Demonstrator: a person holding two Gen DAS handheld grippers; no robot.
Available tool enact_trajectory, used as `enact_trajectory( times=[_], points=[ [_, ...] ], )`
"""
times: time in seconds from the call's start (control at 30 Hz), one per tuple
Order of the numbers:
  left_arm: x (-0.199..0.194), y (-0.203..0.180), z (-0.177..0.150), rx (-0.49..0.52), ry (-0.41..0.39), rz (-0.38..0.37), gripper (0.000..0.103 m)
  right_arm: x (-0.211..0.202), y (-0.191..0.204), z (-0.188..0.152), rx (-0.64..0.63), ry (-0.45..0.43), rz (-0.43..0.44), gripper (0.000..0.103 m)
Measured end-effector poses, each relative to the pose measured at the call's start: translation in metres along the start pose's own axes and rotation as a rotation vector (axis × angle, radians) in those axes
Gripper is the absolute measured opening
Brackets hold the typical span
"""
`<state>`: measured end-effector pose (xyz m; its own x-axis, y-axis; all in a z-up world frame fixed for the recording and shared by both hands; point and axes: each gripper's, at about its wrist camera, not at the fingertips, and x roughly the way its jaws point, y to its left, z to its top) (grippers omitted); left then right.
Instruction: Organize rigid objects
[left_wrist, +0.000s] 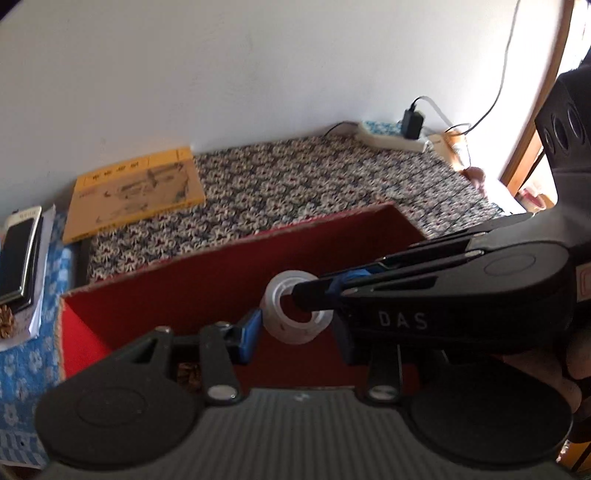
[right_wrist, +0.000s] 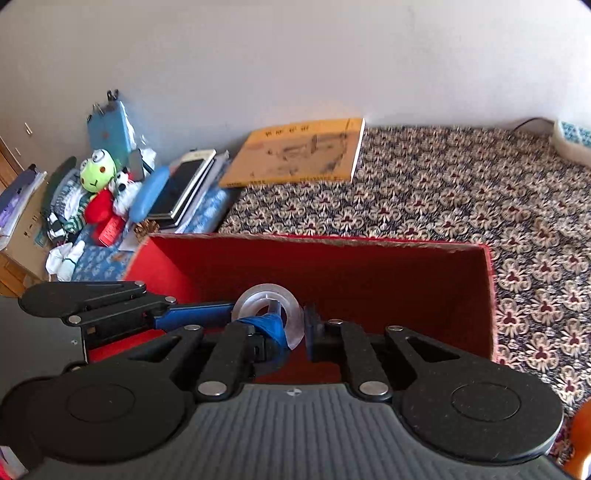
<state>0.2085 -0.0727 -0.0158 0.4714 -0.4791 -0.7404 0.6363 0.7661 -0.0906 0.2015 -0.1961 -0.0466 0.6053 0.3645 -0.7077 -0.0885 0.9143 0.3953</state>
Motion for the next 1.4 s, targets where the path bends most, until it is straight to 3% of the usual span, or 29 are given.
enact_trajectory(
  times=[0.23, 0.4, 0.63, 0.83, 1.2, 1.4],
  points=[
    [0.020, 0.014, 0.004, -0.055, 0.074, 0.031, 0.037, 0.020, -0.005, 0.004, 0.012, 0.006, -0.006, 0.000],
    [0.031, 0.022, 0.002, -0.101, 0.130, 0.104, 0.038, 0.021, -0.009, 0.005, 0.028, -0.029, 0.006, 0.000],
    [0.033, 0.021, -0.001, -0.111, 0.125, 0.204, 0.042, 0.021, -0.012, 0.002, 0.046, -0.063, -0.048, 0.000],
    [0.033, 0.022, -0.001, -0.124, 0.122, 0.237, 0.049, 0.020, -0.017, 0.000, 0.083, -0.055, -0.045, 0.000],
    [0.034, 0.022, 0.000, -0.139, 0.118, 0.304, 0.056, 0.017, -0.005, 0.001, 0.041, -0.039, -0.146, 0.000],
    [0.033, 0.023, 0.000, -0.150, 0.115, 0.314, 0.057, 0.009, -0.013, -0.003, 0.118, -0.004, -0.161, 0.000]
  ],
)
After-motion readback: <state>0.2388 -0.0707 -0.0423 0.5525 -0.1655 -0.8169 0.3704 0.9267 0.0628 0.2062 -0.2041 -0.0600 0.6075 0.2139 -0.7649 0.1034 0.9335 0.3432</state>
